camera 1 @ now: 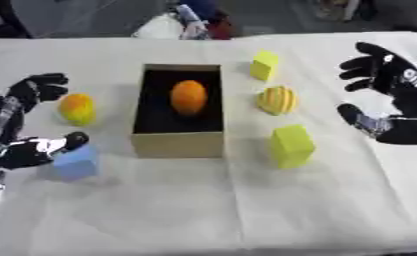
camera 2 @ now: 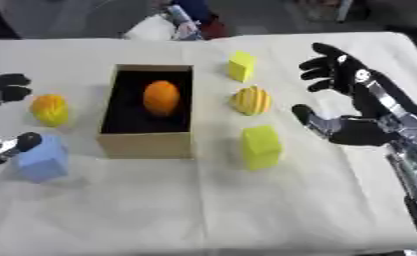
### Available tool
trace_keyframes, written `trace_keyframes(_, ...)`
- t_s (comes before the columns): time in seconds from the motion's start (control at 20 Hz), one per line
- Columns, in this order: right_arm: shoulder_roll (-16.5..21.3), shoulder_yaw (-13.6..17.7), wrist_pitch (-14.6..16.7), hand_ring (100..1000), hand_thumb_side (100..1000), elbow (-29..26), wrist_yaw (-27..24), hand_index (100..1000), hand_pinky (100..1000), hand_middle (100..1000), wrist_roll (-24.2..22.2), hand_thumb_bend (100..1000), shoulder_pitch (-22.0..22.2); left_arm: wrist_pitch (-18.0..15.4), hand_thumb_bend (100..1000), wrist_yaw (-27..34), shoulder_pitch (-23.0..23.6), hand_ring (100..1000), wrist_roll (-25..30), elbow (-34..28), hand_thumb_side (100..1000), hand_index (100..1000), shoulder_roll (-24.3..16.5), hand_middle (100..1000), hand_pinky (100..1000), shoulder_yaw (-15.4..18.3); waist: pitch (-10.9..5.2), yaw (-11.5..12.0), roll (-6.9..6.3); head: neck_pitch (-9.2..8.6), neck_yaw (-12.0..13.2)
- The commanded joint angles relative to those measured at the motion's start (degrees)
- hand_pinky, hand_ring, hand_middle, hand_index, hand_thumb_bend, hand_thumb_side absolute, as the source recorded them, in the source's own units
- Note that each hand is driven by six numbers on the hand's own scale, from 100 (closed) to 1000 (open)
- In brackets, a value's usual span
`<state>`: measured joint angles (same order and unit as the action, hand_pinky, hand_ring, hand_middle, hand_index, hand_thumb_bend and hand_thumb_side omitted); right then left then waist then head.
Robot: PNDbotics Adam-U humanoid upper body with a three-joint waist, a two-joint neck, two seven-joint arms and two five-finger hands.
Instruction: Pick up objects on the table and place them in the box.
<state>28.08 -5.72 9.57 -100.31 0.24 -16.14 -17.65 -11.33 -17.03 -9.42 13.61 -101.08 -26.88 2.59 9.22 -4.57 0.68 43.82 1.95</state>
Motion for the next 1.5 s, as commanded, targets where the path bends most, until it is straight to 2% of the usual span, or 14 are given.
trace_keyframes(0.05, 1.98, 0.20, 0.12, 808, 253, -0.48, 0.09, 1000, 734, 796, -0.41, 355, -0.62, -0.07, 817, -3.74, -1.36, 787, 4.82, -0.69, 486, 861, -6.30, 780, 823, -1.23, -0.70, -0.13, -0.93, 0.30, 0.34)
trace_keyframes(0.3, 2.17, 0.04, 0.07, 808, 256, -0.37, 0.04, 1000, 735, 795, -0.77, 355, -0.42, 1.29, 802, -8.09, -3.35, 793, 10.22, 1.28, 456, 865, -12.88, 789, 826, -4.10, -1.25, -0.36, -1.22, 0.30, 0.72)
trace_keyframes(0.5, 2.23, 0.01, 0.03, 807, 258, -0.29, -0.05, 1000, 736, 795, -0.96, 355, -0.24, 2.20, 778, -10.79, -5.20, 791, 12.55, 3.76, 437, 860, -15.08, 788, 822, -5.64, -1.60, -0.38, -1.33, 0.30, 1.33)
trace_keyframes(1.1, 1.94, 0.00, 0.00, 807, 260, -0.21, -0.26, 1000, 738, 795, -1.24, 355, -0.06, 4.30, 774, -14.30, -9.50, 764, 15.24, 13.50, 438, 849, -12.39, 766, 800, -7.73, -1.72, -0.68, -1.06, 0.30, 2.88)
trace_keyframes(1.5, 1.88, 0.02, -0.05, 807, 263, -0.14, -0.26, 1000, 739, 795, -1.24, 352, -0.13, 3.79, 748, -14.58, -9.29, 721, 18.84, 15.27, 401, 814, -12.15, 724, 772, -9.29, -1.51, -0.66, -0.95, 0.30, 3.45)
